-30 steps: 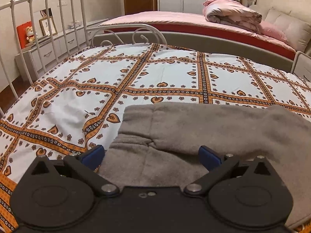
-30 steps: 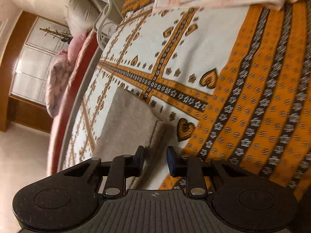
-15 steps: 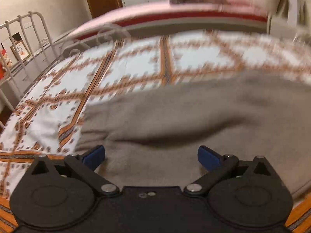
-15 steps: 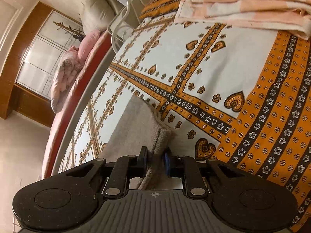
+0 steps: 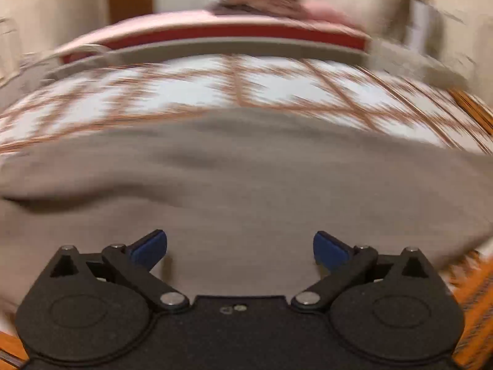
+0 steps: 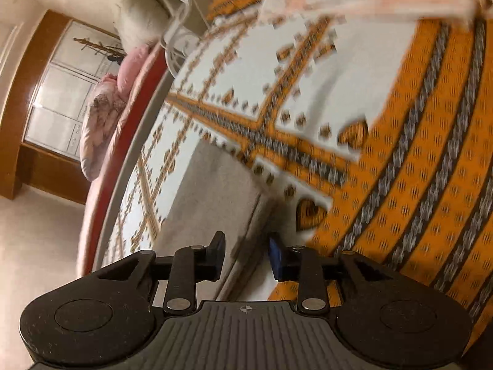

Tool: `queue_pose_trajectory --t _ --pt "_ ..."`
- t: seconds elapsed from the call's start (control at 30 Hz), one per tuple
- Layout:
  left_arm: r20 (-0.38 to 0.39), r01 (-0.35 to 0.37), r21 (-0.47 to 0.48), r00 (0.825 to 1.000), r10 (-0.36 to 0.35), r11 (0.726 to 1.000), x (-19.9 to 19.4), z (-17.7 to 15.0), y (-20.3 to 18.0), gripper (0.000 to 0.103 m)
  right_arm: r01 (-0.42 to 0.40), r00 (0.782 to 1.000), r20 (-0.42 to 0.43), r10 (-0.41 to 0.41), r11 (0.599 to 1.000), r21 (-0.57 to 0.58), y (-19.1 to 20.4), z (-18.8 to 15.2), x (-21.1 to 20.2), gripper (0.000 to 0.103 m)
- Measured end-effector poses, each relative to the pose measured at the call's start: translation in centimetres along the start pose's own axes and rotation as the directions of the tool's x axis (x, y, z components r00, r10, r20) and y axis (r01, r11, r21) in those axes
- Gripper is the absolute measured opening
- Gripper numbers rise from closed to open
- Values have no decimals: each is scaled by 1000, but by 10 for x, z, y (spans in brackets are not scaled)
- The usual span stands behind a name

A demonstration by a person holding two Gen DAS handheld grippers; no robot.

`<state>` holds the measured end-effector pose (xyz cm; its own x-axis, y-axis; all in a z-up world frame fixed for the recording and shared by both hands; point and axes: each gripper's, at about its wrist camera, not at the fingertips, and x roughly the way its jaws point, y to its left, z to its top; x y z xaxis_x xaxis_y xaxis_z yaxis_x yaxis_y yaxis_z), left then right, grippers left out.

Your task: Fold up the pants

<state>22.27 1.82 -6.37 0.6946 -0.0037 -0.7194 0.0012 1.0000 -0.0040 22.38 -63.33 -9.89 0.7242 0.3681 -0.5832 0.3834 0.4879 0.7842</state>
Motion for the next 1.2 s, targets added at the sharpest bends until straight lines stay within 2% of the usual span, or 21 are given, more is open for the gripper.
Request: queue_pose_trajectory --t 0.07,0.13,0.2,0.3,0.43,0.73,0.87,0.9,0.93,1.0,1.1,1.13,1.17,1.2 --pt "-3 28 38 1000 -27 999 6 -3 -47 97 9 1000 -2 -10 999 -43 8 -2 -1 31" --pt "8 26 86 1000 -27 996 10 -3 -96 97 23 1000 2 -23 997 -68 11 -3 -2 31" --pt "-19 80 123 997 -78 989 15 0 -141 97 23 1000 5 -23 998 -58 10 -4 -2 31" --pt "-49 75 141 996 -68 987 30 7 -179 97 21 999 25 -20 999 -50 9 -3 -5 31" --pt "-57 37 76 998 -33 996 35 12 -183 97 19 999 47 -16 998 -52 8 -2 -9 31" --pt "-43 5 67 999 -3 998 35 13 -194 97 47 998 43 -45 997 -58 6 4 6 31" --pt "-45 15 66 999 -12 998 34 13 -191 97 19 998 56 -21 999 40 1 5 -2 31" --pt "-43 17 66 999 -14 998 34 12 -191 97 16 998 52 -19 998 64 -1 4 -5 33" --pt "-42 16 67 999 -13 998 35 12 -191 97 11 1000 27 -13 996 91 -4 2 -4 38" --pt "-37 8 64 999 -5 998 35 11 -193 97 -3 1000 -10 4 994 111 -7 1 5 39" --pt "-31 -1 63 1000 3 998 36 10 -195 97 -29 1000 2 29 994 107 -7 9 17 39" --pt "-30 0 61 1000 2 998 36 11 -194 97 -38 999 3 38 994 100 -6 11 18 23" --pt "-29 -1 61 1000 2 998 37 11 -194 97 -14 1000 8 13 999 51 -1 12 18 15" --pt "-25 -2 64 1000 4 998 37 10 -195 97 16 1000 9 -15 1000 -7 7 12 18 15"
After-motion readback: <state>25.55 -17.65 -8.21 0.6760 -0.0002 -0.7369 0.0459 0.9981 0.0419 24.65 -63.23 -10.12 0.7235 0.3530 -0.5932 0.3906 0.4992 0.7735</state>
